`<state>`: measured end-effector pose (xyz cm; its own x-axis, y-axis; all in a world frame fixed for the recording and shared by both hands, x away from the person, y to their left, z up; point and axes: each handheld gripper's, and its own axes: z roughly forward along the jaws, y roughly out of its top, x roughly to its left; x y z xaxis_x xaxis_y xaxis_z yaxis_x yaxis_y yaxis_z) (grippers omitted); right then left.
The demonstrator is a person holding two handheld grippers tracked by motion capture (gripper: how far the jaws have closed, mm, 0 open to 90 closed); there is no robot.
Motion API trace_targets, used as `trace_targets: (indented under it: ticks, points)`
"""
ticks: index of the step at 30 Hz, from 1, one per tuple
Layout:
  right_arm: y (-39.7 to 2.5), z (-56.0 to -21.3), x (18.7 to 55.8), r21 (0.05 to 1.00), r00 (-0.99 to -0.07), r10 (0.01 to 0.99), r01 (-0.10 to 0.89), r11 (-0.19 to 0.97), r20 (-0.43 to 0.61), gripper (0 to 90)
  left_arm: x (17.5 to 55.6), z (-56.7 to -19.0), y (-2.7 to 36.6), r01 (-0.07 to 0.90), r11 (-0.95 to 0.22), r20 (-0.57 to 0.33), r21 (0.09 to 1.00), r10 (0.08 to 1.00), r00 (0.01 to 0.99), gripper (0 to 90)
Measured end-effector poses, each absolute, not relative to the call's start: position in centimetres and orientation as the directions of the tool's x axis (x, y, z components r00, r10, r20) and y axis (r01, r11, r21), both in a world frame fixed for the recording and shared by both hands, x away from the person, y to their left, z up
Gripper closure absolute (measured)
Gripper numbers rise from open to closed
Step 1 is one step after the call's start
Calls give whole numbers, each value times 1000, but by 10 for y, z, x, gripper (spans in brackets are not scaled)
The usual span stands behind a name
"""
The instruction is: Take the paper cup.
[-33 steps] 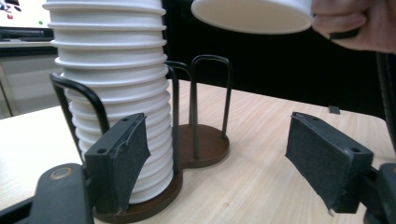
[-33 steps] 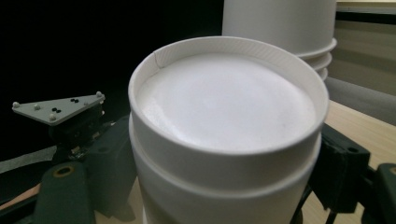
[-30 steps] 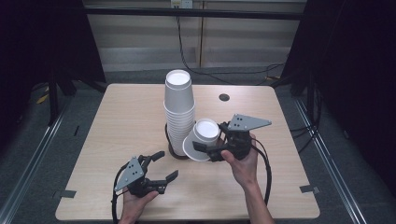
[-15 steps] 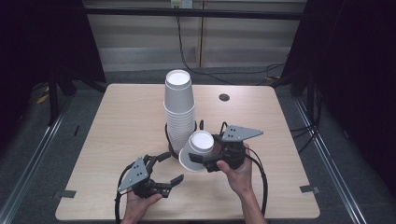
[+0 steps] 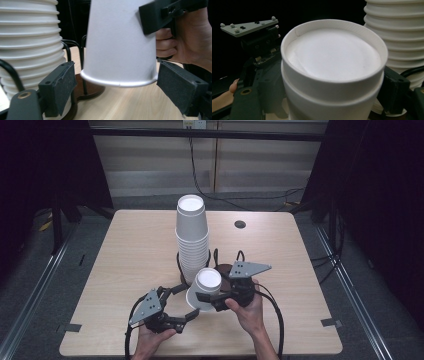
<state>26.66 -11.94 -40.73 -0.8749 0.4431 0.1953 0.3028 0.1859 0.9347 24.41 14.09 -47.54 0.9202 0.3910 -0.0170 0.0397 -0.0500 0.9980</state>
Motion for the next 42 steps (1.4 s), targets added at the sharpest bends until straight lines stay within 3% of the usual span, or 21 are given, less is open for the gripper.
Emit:
trace_targets:
  ticks: [17,42]
  points:
    - [-106,-427,263,931,-886,400,323,172,234,208,250,-483,124,68,-58,-41,996,374,926,94]
    - [-99,-429,263,937,-887,403,311,160,225,131,251,-484,126,66,-113,-23,991,351,936,167]
